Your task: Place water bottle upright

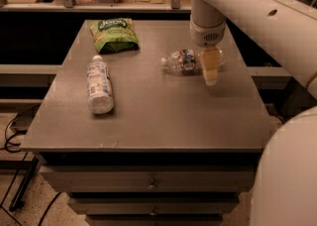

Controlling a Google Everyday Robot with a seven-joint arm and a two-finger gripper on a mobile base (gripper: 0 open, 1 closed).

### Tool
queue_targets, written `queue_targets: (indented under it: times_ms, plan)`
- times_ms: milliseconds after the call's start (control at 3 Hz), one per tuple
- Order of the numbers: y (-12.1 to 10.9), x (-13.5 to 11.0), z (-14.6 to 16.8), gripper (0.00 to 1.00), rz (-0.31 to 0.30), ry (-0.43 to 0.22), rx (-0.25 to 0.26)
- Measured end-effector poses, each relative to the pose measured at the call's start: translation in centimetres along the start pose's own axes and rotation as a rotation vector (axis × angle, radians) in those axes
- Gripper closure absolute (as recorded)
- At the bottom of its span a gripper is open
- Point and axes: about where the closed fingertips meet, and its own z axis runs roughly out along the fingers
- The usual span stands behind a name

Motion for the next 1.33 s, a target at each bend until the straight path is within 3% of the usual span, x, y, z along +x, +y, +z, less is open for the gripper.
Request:
queue_targets:
  times_ms: [333,667,1000,1333]
  plan:
    - [-0.2,-0.4,1.4,0.18,-0.009,-0.023,-0.03]
    - [0.0,-1.1,2.0,0.42,-0.038,-0.04,-0.044]
    - [0.2,-1.6,1.8,0.65,-0.027,-0.082,-0.056]
    - [0.0,-2.0,-2.5,0.96,0.017,-0.214,-0.004]
